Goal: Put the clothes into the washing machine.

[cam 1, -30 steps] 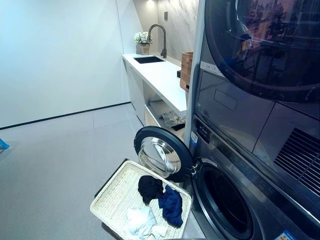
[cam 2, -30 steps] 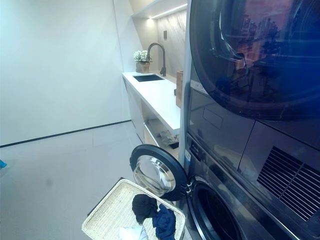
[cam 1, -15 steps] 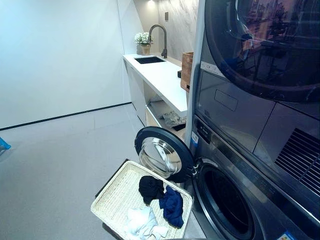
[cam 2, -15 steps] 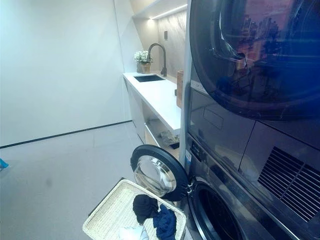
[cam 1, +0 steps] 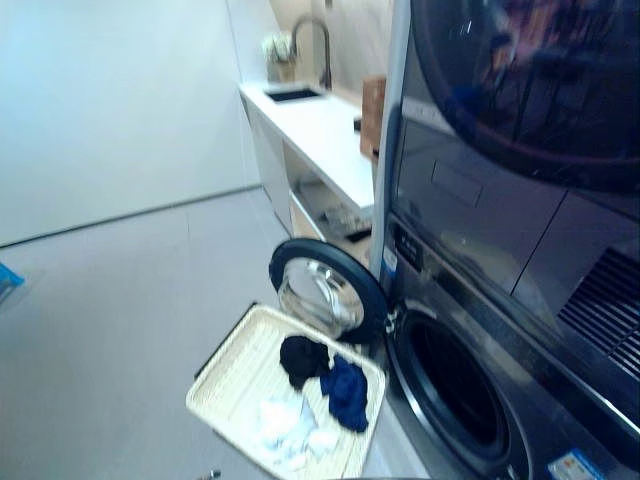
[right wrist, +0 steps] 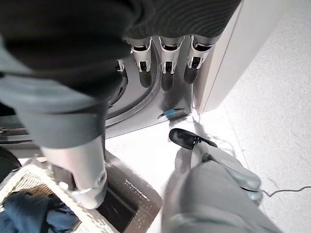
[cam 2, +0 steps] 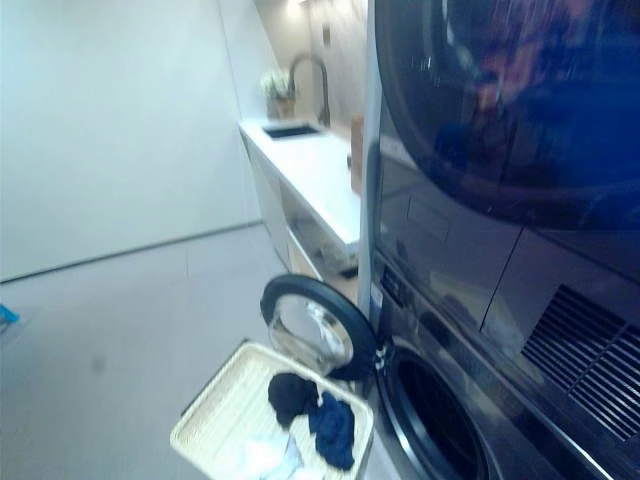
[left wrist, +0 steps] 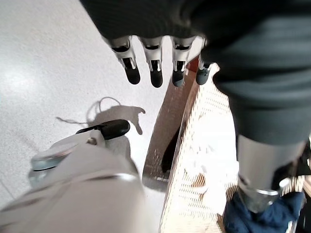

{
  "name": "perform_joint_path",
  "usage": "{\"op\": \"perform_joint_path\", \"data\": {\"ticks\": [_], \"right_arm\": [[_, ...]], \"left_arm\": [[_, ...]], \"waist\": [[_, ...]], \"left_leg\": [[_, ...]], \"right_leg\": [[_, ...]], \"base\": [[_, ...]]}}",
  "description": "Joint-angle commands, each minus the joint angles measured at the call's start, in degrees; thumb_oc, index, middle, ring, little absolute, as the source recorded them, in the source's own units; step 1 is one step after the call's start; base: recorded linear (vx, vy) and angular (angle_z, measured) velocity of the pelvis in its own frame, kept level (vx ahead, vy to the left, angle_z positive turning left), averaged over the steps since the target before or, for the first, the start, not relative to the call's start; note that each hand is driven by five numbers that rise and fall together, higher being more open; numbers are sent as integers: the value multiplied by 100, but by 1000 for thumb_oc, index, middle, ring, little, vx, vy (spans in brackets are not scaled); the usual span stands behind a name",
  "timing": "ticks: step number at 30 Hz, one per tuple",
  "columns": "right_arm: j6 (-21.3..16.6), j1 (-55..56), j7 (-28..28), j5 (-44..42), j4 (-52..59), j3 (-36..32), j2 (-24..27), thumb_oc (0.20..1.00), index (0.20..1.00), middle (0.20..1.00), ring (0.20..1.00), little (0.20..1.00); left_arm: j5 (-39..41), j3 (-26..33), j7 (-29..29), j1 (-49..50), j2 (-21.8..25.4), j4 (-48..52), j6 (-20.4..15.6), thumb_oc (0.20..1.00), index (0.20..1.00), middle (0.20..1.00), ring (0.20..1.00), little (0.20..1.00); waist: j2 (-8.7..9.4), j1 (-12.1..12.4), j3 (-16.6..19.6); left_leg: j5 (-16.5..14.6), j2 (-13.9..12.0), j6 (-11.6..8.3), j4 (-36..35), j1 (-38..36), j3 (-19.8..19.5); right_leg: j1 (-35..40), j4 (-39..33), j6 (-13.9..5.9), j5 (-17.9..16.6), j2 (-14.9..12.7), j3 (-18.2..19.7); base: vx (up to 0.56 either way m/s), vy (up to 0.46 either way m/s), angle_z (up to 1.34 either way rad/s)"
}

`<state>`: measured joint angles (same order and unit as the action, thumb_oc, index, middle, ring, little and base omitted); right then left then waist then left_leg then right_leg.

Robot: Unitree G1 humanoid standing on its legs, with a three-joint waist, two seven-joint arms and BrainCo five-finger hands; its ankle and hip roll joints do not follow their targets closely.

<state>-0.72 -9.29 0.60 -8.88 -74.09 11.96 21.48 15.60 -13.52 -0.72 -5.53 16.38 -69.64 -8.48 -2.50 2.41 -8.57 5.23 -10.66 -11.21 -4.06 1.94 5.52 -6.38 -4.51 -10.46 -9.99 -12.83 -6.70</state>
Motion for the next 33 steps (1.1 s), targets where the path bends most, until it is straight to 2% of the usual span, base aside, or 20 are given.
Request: {"op": "perform_joint_path", "data": {"ticks": [1, 2, 7, 11, 12, 15, 21, 22, 24, 29, 33], "right_arm": [[-293, -1009, -202, -353, 210, 32, 145, 1000, 1000, 1000, 1000, 1000], [-321, -1247, -276, -466, 295, 94, 227, 1000, 1000, 1000, 1000, 1000], [-457, -1892, -392, -812, 548, 267, 460, 1000, 1000, 1000, 1000, 1000], [-564, -2148, -435, -1028, 751, 359, 532, 1000, 1000, 1000, 1000, 1000], [-589, -2227, -453, -1101, 873, 377, 552, 1000, 1000, 1000, 1000, 1000], [-671, -2273, -473, -1232, 1166, 445, 570, 1000, 1000, 1000, 1000, 1000], [-682, -2290, -466, -1243, 1216, 457, 576, 1000, 1000, 1000, 1000, 1000], [-753, -2344, -472, -1334, 1554, 587, 618, 1000, 1000, 1000, 1000, 1000], [-737, -2420, -483, -1388, 1846, 668, 759, 1000, 1000, 1000, 1000, 1000], [-755, -2558, -452, -1482, 1995, 772, 956, 1000, 1000, 1000, 1000, 1000], [-716, -2703, -426, -1499, 2078, 816, 1049, 1000, 1000, 1000, 1000, 1000]], "left_arm": [[622, 33, -528, -1006, 273, 249, -646, 1000, 1000, 1000, 1000, 1000], [797, 32, -744, -1220, 366, 417, -796, 1000, 1000, 1000, 1000, 1000], [954, 61, -1296, -1903, 740, 899, -1061, 1000, 1000, 1000, 1000, 1000], [747, 73, -1839, -2325, 974, 1192, -1217, 1000, 1000, 1000, 1000, 1000], [528, 81, -2164, -2480, 1072, 1356, -1251, 1000, 1000, 1000, 1000, 1000], [-128, 58, -2983, -2669, 1233, 1658, -1344, 1000, 1000, 1000, 1000, 1000], [-292, 46, -3137, -2701, 1259, 1705, -1364, 1000, 1000, 1000, 1000, 1000], [-1476, -108, -4212, -2959, 1465, 1970, -1315, 1000, 1000, 1000, 1000, 1000], [-2824, -494, -4996, -3242, 1737, 2174, -1054, 1000, 1000, 1000, 1000, 1000], [-3805, -930, -5521, -3649, 2050, 2136, -844, 1000, 1000, 1000, 1000, 1000], [-4130, -1198, -5627, -4033, 2216, 2028, -695, 1000, 1000, 1000, 1000, 1000]], "waist": [[161, 52, -972], [163, 54, -1197], [222, 49, -1732], [336, 33, -1981], [393, 34, -2093], [512, 36, -2122], [532, 36, -2122], [624, 19, -2122], [628, -34, -2122], [585, -83, -2122], [561, -145, -2122]], "left_leg": [[-379, 242, 486, 134, 167, 24], [-349, 272, 495, 296, 494, -28], [-268, 321, 482, 668, 1370, -145], [-247, 382, 482, 997, 1928, -275], [-246, 400, 480, 1144, 2148, -326], [-235, 419, 467, 1318, 2641, -424], [-235, 420, 463, 1356, 2732, -444], [-221, 459, 438, 1609, 3327, -579], [-226, 526, 423, 1829, 3783, -681], [-254, 571, 422, 2029, 4202, -742], [-266, 616, 426, 2139, 4461, -774]], "right_leg": [[-313, 441, 29, 389, -82, -3], [-624, 554, 59, 353, -68, 13], [-1493, 890, 88, 275, -67, 21], [-2000, 1163, 94, 257, -64, 45], [-2196, 1280, 89, 253, -59, 56], [-2621, 1398, 67, 221, 2, 21], [-2698, 1415, 62, 210, 10, 12], [-3197, 1595, 53, 172, 79, -10], [-3630, 1774, 47, 147, 133, -9], [-4066, 2003, 54, 166, 199, 31], [-4352, 2113, 55, 149, 226, 56]], "base": [[-175, 21, 5], [-195, 24, 8], [-183, 9, -1], [-113, -21, 3], [-78, -43, -1], [-57, -53, 0], [-7, -12, 1], [-37, -75, 3], [-19, -29, 0], [2, 22, 5], [6, 12, -4]]}}
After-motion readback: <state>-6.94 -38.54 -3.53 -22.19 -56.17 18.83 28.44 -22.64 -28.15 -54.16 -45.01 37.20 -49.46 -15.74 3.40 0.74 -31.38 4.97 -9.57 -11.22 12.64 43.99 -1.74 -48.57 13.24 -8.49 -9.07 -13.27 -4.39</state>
